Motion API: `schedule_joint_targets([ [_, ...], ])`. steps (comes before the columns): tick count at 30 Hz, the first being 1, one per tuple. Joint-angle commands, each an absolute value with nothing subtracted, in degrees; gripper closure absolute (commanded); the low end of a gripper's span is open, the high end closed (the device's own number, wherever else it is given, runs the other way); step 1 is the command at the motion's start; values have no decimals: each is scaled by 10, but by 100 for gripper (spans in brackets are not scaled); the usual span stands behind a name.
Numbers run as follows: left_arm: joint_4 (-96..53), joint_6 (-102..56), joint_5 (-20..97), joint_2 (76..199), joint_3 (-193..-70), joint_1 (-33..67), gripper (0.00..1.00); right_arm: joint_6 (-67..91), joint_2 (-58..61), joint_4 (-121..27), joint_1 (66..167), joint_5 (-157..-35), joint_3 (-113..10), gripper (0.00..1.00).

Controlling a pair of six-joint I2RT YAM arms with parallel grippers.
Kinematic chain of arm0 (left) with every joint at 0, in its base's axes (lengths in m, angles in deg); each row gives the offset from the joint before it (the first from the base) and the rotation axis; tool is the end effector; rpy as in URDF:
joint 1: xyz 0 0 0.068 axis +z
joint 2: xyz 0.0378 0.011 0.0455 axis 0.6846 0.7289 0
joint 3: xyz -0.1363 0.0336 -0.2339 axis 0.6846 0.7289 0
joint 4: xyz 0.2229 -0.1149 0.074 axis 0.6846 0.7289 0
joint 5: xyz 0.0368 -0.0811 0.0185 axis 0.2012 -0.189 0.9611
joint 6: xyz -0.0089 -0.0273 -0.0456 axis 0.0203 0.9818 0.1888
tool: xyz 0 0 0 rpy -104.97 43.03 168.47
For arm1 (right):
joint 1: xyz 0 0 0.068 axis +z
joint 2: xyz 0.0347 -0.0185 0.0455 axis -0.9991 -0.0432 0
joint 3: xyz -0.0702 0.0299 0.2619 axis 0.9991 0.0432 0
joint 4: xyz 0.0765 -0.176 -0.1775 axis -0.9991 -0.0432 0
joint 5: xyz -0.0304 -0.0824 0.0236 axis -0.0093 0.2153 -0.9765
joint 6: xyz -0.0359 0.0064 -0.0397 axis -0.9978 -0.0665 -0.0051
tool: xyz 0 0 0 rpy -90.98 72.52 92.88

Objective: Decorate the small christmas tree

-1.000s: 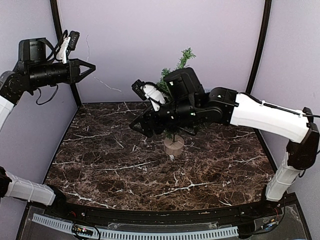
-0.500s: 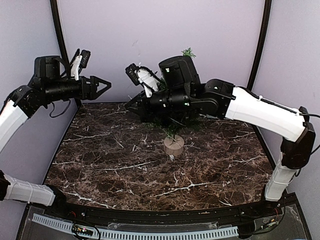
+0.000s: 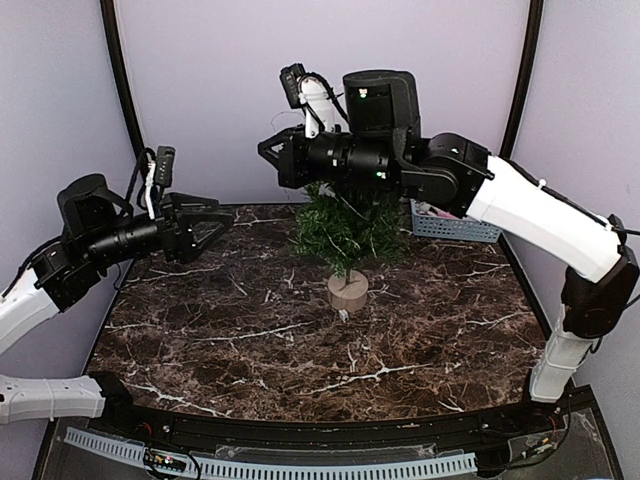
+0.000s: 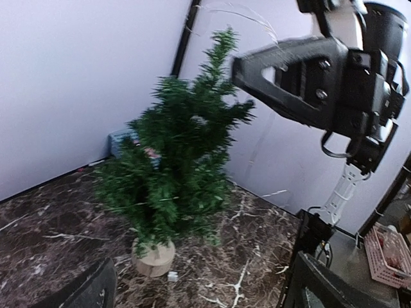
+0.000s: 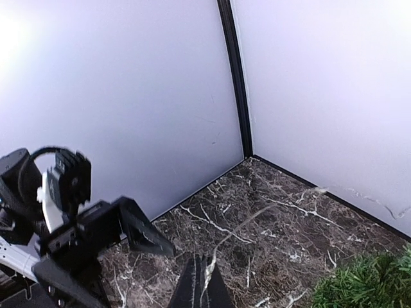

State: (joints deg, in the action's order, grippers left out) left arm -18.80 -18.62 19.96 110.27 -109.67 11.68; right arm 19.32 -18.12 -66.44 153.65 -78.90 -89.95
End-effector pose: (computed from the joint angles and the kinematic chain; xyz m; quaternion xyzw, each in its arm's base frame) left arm 0.1540 -0.1134 0.3848 0.2598 0.6447 -0.4275 0.5780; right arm 0.1687 0.3660 0.4741 -0.2758 0.6960 0.3775 0.5450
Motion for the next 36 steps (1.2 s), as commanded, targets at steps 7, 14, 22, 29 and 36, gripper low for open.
schedule_joint_targets([
  [7, -350, -232, 284, 1252, -1133, -47, 1, 224, -171, -618, 1540, -787, -913, 100],
  [14, -474, -215, 306, 1320, -1135, -69, 1, 225, -150, -611, 1540, -780, -889, 100],
  [22, -539, -216, 347, 1371, -1143, -92, 26, 229, -131, -606, 1539, -760, -868, 100],
  [29, -588, -220, 392, 1317, -1082, -94, 98, 219, -115, -619, 1540, -753, -860, 100],
  [36, -528, -219, 451, 1212, -1027, -94, 100, 205, -113, -635, 1540, -753, -857, 100],
])
